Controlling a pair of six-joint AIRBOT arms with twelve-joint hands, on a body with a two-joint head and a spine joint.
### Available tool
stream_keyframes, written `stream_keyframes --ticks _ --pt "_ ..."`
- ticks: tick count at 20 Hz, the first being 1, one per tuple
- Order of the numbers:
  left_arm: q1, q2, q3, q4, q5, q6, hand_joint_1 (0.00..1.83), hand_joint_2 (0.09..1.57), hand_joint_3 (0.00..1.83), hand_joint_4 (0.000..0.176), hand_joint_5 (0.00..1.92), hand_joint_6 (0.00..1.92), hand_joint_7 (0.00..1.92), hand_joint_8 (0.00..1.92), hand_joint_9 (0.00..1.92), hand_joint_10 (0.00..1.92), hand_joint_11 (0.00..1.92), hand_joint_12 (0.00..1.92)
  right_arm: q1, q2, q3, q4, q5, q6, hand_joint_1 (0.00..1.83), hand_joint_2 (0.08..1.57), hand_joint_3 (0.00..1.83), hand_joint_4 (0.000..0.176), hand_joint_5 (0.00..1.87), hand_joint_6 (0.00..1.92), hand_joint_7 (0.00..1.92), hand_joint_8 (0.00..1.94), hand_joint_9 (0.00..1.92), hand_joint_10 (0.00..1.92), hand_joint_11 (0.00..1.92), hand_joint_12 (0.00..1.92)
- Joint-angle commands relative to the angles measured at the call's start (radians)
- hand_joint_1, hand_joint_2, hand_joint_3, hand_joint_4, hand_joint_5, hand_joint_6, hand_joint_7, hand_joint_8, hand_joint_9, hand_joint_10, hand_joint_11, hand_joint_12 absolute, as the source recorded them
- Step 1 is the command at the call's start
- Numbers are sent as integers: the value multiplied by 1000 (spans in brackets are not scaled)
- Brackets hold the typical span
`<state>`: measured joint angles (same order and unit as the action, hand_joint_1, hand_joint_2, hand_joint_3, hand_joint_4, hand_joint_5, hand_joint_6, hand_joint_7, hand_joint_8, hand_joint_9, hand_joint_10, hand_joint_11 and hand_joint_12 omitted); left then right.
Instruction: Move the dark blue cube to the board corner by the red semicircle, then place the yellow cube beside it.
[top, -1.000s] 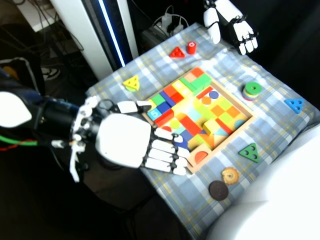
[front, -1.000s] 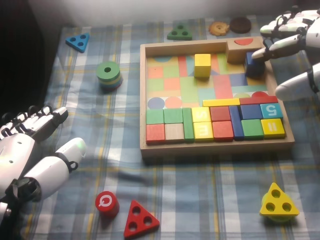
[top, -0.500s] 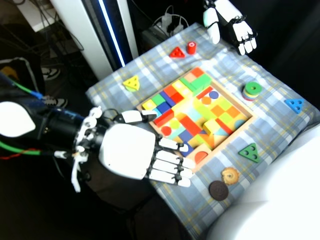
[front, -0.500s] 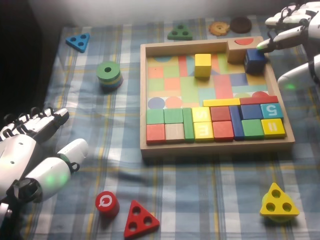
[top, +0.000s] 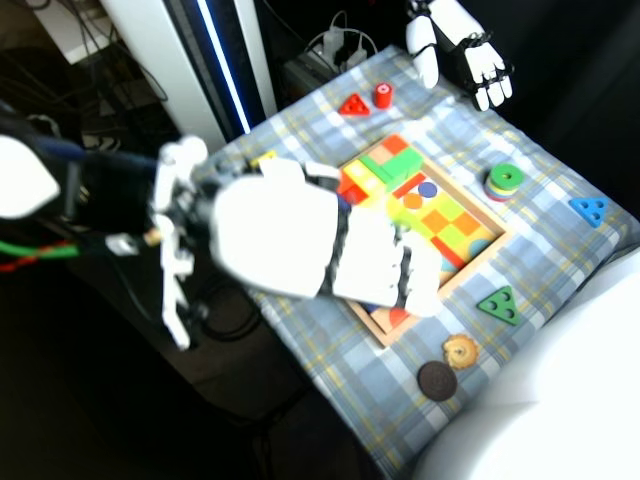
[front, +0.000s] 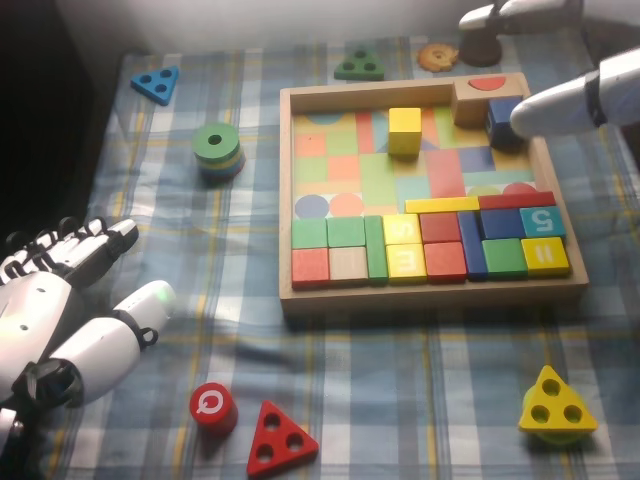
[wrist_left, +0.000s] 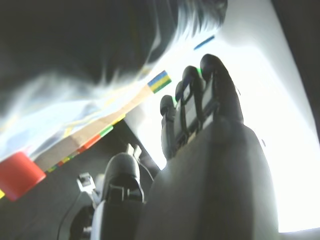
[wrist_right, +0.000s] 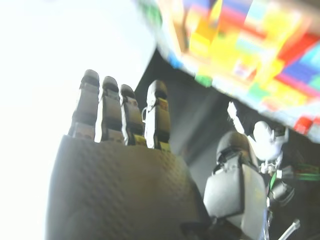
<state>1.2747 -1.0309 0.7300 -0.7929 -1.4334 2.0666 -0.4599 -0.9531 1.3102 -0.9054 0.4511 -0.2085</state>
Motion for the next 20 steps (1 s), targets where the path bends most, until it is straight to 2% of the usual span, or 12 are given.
stream_keyframes --ticks 1,3,5,6,7,9,10,12,14,15,17,20 --pt "-7 1 0 45 -116 -4 0 1315 4 10 295 1 213 1 186 0 0 246 25 -2 -6 43 92 -1 0 998 25 45 338 7 0 0 0 0 0 0" --pt "-8 1 1 45 -116 -4 0 1312 1 30 283 1 206 1 182 1 0 236 29 -19 -13 43 117 -1 0 967 6 24 355 7 0 0 0 0 0 0" --pt "-8 1 2 45 -113 -4 0 1297 0 33 280 0 209 3 186 3 0 224 29 -49 -4 10 119 -1 0 932 0 61 314 0 0 0 0 0 0 0" --pt "-8 1 2 45 -111 -4 0 1289 0 35 283 1 211 4 196 7 0 224 29 -60 2 -2 119 -1 0 909 0 111 306 0 0 0 0 0 0 0" --pt "-8 1 3 45 -110 -4 0 1301 0 41 275 1 207 1 192 4 0 242 26 -71 13 -12 118 -1 0 907 0 110 301 0 0 0 0 0 0 0" --pt "-8 1 3 45 -109 -4 0 1300 0 7 301 5 221 2 211 5 0 295 23 -108 33 -37 105 -1 0 882 0 104 297 0 0 0 0 0 0 0" --pt "-9 1 4 45 -107 -4 0 1298 0 6 306 5 226 4 220 8 0 301 23 -133 48 -64 93 4 0 868 0 98 293 0 0 0 0 0 0 0" --pt "-9 1 4 45 -107 -4 0 1309 2 22 293 0 207 0 202 0 0 260 19 -168 76 -103 82 33 0 874 0 139 311 7 0 0 0 0 0 0" --pt "-9 1 5 45 -106 -4 0 1325 4 5 308 4 214 2 211 4 0 257 5 -193 104 -113 78 53 0 906 0 135 329 12 0 0 0 0 0 0" --pt "-9 1 4 46 -106 -4 0 1321 1 6 298 2 218 2 207 1 0 244 -2 -206 117 -118 68 53 0 886 0 148 321 7 0 0 0 0 0 0" --pt "-9 4 4 50 -109 -4 0 1318 0 16 289 1 220 1 201 0 0 252 -21 -225 142 -120 51 53 0 885 0 141 318 5 0 0 0 0 0 0" --pt "-19 19 -1 67 -117 -2 0 1342 8 0 328 8 221 0 203 0 0 327 -38 -241 165 -120 35 54 0 921 0 167 316 3 0 0 0 0 0 0"
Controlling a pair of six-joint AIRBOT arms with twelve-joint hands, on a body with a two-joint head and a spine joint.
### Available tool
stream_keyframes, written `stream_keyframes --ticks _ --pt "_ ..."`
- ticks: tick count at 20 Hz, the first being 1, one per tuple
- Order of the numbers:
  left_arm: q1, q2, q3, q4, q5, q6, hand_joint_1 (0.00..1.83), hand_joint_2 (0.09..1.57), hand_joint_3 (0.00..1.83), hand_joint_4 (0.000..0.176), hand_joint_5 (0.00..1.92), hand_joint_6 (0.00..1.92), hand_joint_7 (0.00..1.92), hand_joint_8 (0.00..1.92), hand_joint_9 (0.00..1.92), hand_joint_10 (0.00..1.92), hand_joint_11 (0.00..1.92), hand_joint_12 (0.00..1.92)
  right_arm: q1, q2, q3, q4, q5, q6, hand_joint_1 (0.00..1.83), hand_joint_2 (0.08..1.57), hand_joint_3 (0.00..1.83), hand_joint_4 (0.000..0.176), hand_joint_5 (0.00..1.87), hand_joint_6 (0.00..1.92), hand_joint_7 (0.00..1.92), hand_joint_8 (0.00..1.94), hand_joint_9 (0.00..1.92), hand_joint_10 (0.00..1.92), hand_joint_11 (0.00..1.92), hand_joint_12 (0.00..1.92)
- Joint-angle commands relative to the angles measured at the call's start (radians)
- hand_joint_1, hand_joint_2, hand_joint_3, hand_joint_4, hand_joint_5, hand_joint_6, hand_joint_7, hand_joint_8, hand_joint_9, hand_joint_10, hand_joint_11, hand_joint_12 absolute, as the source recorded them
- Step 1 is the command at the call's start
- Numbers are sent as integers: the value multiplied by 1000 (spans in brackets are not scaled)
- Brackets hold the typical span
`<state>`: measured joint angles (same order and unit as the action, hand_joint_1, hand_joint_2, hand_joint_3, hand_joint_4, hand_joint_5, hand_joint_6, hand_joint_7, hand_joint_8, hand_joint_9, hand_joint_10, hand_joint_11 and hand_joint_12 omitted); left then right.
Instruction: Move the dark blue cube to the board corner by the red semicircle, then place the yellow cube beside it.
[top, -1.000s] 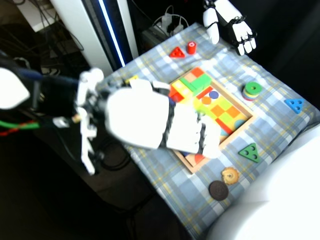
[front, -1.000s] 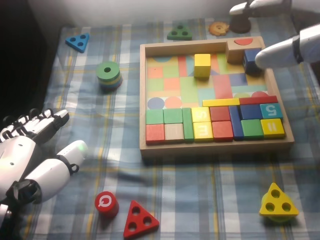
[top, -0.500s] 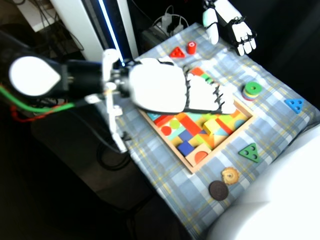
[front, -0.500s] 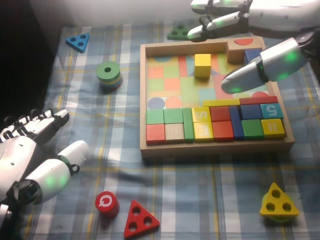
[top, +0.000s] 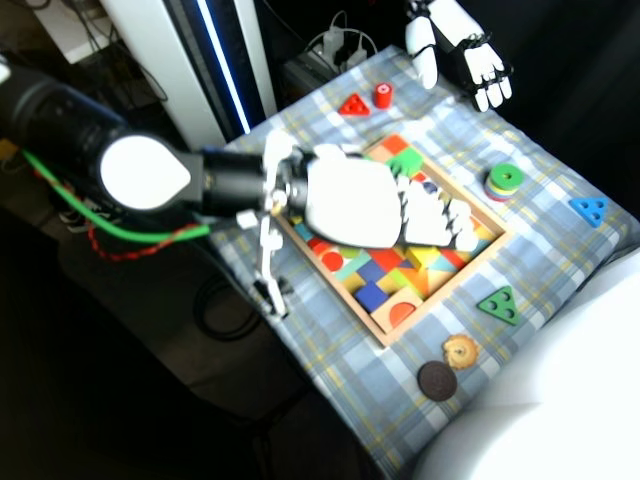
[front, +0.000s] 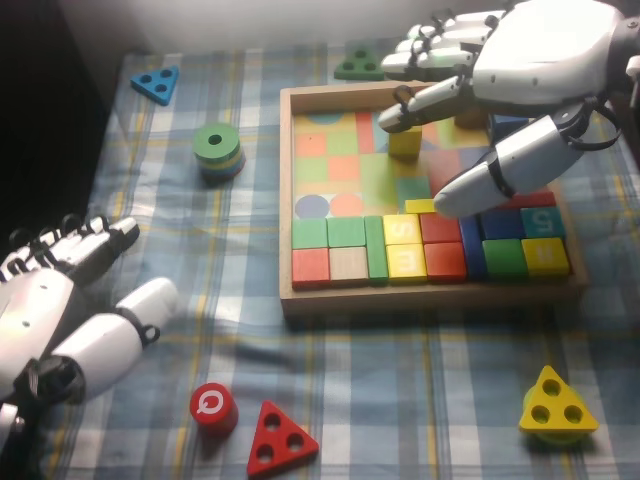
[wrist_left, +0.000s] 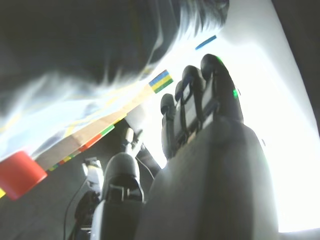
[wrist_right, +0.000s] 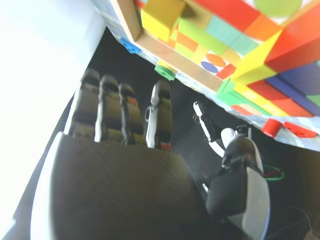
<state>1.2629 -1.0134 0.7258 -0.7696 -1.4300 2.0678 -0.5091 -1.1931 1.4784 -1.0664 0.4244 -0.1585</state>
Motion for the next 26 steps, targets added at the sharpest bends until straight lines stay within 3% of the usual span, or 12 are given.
stream_keyframes --ticks 1,3,6,8,9,11,12,14,16,19,26 --pt "-9 11 -1 54 -128 -2 0 1356 14 0 338 12 226 2 209 3 0 327 9 -7 4 41 58 4 0 914 0 171 317 3 0 0 0 0 0 0" --pt "-12 25 -6 65 -139 1 0 1386 18 0 357 8 242 3 225 6 0 412 9 -8 8 41 54 4 0 899 0 152 324 5 0 0 0 0 0 0" --pt "-18 37 -13 77 -154 14 0 1414 14 0 325 2 211 2 167 6 0 142 9 -8 16 41 48 4 0 879 0 154 315 3 0 0 0 0 0 0" --pt "-19 42 -15 78 -155 19 0 1424 10 0 333 3 221 2 171 5 0 133 6 -8 19 41 42 4 0 887 0 154 318 4 0 0 0 0 0 0" --pt "-19 43 -15 78 -155 19 0 1426 10 0 330 1 222 2 169 3 0 141 2 -7 19 41 39 4 0 885 0 139 322 5 0 0 0 0 0 0" --pt "-19 42 -15 77 -154 19 0 1423 3 0 332 1 222 1 173 3 0 195 -10 -7 22 41 32 4 0 897 0 148 321 3 0 0 0 0 0 0" --pt "-19 42 -14 76 -152 19 0 1422 2 0 342 3 231 2 184 6 0 245 -19 -4 23 41 27 4 0 899 0 144 332 7 0 0 0 0 0 0" --pt "-19 41 -14 75 -152 19 0 1416 0 0 342 2 226 1 184 5 0 258 -38 6 23 41 18 8 0 910 2 165 319 1 0 0 0 0 0 0" --pt "-19 41 -15 73 -151 19 0 1418 0 0 325 1 213 1 183 3 0 222 -58 21 23 41 9 20 0 904 0 175 293 0 0 0 0 0 0 0" --pt "-17 41 -16 68 -148 19 0 1439 4 0 349 4 239 3 203 6 0 333 -73 45 17 39 -4 27 0 874 0 176 311 8 0 0 0 0 0 0" --pt "-16 40 -16 63 -143 19 0 1442 6 0 348 2 243 0 205 3 0 368 -74 103 -14 18 -43 27 0 875 0 176 303 0 0 0 0 0 0 0"
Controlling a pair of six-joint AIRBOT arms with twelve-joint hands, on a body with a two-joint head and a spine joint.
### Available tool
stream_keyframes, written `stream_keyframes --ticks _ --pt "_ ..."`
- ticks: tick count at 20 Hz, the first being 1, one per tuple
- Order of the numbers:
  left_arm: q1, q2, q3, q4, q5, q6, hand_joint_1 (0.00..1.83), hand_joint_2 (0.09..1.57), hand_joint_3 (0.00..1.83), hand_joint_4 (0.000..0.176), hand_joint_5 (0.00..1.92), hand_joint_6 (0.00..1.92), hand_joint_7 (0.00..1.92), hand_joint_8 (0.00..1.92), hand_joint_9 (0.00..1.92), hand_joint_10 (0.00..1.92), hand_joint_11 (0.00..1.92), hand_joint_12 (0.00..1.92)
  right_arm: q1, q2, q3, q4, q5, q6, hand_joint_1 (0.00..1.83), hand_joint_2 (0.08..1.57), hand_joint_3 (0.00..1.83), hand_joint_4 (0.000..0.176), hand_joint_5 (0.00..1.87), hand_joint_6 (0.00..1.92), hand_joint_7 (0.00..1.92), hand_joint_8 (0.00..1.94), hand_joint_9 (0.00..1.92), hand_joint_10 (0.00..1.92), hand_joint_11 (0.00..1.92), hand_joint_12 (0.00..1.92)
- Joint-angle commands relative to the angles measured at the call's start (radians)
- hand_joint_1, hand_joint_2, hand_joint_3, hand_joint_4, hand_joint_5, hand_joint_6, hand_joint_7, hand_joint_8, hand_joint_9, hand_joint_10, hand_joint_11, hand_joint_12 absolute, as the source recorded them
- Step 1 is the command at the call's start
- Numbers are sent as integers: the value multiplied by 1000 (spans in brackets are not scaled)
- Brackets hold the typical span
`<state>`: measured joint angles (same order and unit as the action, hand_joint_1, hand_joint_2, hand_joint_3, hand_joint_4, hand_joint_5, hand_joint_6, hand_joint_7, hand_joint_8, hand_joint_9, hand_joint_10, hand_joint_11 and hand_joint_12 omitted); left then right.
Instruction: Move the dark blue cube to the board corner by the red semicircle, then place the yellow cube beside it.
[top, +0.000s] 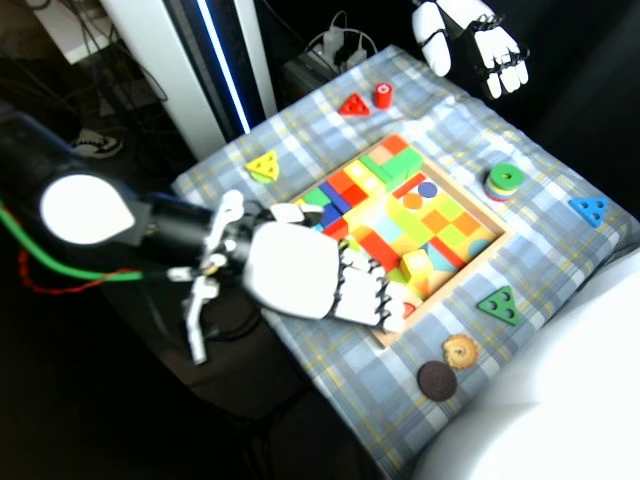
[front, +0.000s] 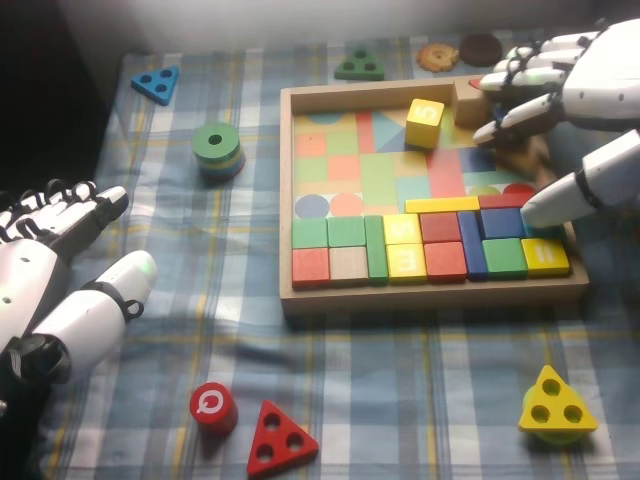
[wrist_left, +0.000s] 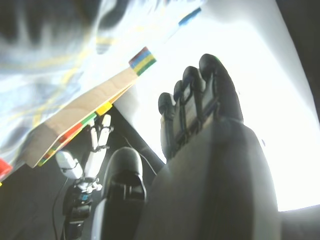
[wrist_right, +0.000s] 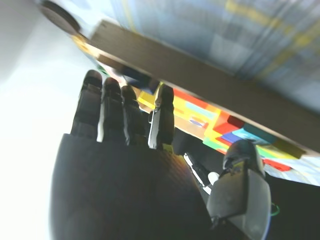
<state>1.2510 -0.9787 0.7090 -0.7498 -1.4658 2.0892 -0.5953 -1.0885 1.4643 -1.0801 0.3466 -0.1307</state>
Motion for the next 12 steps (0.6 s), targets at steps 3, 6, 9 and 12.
stream_keyframes --ticks 3,6,9,12 --pt "-4 4 1 38 -107 -2 0 1434 1 0 353 1 265 3 223 7 0 421 20 -1 -12 34 40 0 0 876 0 176 313 4 0 0 0 0 0 0" --pt "-3 2 2 36 -106 -3 0 1420 0 0 362 3 265 3 224 7 0 405 44 7 -35 34 60 0 0 841 0 176 286 0 0 0 0 0 0 0" --pt "-2 1 3 34 -104 -3 0 1427 0 0 357 0 262 0 219 4 0 409 63 24 -61 40 82 0 0 841 0 176 295 3 0 0 0 0 0 0" --pt "0 0 3 32 -103 -3 0 1436 3 0 367 4 262 2 234 8 0 453 91 43 -77 43 91 -1 0 845 0 176 290 3 0 0 0 0 0 0"
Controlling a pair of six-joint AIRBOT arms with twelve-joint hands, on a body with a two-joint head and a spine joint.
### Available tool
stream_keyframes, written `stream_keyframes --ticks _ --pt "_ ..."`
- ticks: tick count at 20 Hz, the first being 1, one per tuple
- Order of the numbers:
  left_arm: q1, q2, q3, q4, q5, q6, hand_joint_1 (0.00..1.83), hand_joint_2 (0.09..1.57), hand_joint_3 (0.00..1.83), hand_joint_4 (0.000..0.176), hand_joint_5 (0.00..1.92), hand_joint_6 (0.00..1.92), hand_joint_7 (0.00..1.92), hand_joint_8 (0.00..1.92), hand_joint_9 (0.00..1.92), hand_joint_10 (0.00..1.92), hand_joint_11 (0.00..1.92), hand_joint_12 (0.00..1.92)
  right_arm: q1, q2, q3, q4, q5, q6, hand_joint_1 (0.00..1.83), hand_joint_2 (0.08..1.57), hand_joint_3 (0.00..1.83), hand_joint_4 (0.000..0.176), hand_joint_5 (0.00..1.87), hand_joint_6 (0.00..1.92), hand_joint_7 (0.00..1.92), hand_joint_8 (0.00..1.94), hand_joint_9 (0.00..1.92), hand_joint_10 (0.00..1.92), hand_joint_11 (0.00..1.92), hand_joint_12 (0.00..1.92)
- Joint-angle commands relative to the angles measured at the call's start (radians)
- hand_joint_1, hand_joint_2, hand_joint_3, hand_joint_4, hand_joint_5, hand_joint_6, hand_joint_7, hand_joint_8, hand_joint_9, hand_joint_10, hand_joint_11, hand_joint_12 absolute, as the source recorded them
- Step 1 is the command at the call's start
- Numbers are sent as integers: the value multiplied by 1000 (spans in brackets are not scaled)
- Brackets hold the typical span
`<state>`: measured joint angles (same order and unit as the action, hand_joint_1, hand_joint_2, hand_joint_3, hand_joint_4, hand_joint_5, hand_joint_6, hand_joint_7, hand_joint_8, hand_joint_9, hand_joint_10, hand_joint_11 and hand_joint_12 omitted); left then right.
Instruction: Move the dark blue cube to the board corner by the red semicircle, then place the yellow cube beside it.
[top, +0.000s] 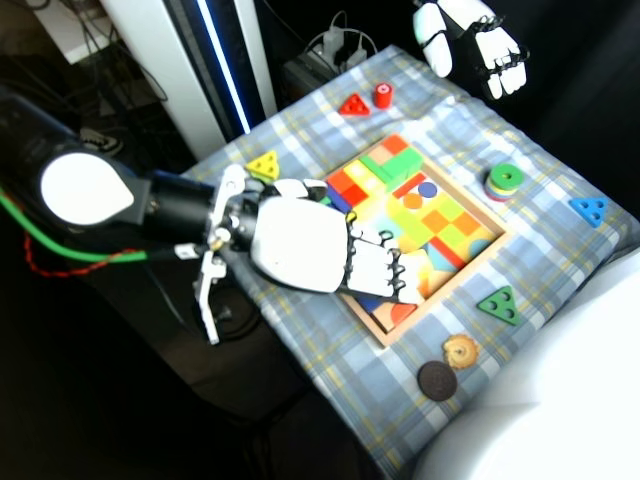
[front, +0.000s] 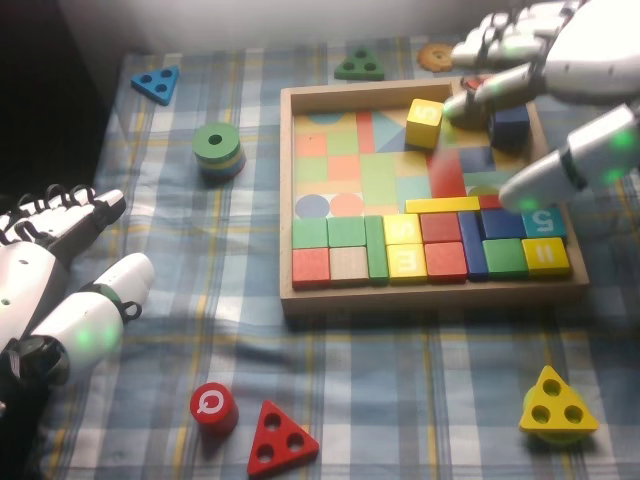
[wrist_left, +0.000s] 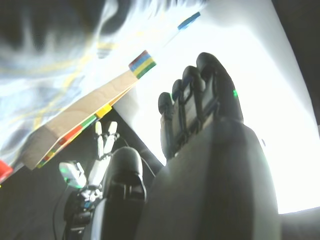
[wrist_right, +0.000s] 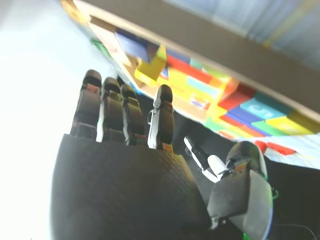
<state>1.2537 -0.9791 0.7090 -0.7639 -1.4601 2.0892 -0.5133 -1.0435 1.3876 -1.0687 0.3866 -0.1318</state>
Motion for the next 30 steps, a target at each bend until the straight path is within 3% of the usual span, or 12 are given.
stream_keyframes --ticks 1,5,9,10,12,14,17,19,23,24,26,30 --pt "-3 0 3 45 -108 -3 0 1441 4 0 380 6 275 3 249 11 0 493 14 1 -3 38 58 0 0 838 0 176 286 1 0 0 0 0 0 0" --pt "-2 -3 4 42 -106 -3 0 1436 0 0 373 2 281 2 257 9 0 516 40 -6 -2 78 91 -16 0 868 5 171 282 0 0 0 0 0 0 0" --pt "-3 -4 6 42 -102 -3 0 1431 0 0 355 3 260 2 238 1 0 435 47 -86 65 78 92 -22 0 896 13 174 315 11 0 0 0 0 0 0" --pt "-3 -4 6 42 -101 -3 0 1429 0 0 368 3 259 4 231 7 0 417 47 -108 88 81 92 -22 0 918 21 143 307 5 0 0 0 0 0 0" --pt "-3 -4 6 42 -101 -3 0 1420 0 0 368 3 258 5 234 10 0 405 47 -129 110 81 91 -22 0 901 12 137 299 1 0 0 0 0 0 0" --pt "-3 -5 6 42 -98 -3 0 1416 0 0 359 2 262 3 244 11 0 424 37 -141 129 80 84 -22 0 889 5 141 288 0 0 0 0 0 0 0" --pt "-3 -6 6 42 -96 -3 0 1406 0 0 366 4 276 4 253 11 0 469 13 -150 153 78 63 -22 0 850 0 174 314 10 0 0 0 0 0 0" --pt "-2 -7 5 42 -96 -3 0 1408 0 0 371 6 272 2 250 9 0 466 0 -157 167 78 55 -22 0 879 2 167 316 8 0 0 0 0 0 0" --pt "-2 -7 6 42 -96 -3 0 1390 0 0 343 0 248 0 230 1 0 405 -19 -166 174 78 47 -22 0 912 15 173 321 7 0 0 0 0 0 0" --pt "-3 -7 7 42 -95 -3 0 1394 0 0 358 5 261 3 248 7 0 468 -26 -167 175 78 46 -22 0 910 13 175 333 11 0 0 0 0 0 0" --pt "-4 -8 8 42 -93 -3 0 1403 3 0 345 2 255 2 238 2 0 452 -41 -166 173 78 45 -21 0 908 9 168 356 16 0 0 0 0 0 0" --pt "-4 -8 7 42 -91 -3 0 1405 2 0 349 1 255 1 231 1 0 437 -56 -113 143 77 26 -19 0 888 0 176 333 2 0 0 0 0 0 0"
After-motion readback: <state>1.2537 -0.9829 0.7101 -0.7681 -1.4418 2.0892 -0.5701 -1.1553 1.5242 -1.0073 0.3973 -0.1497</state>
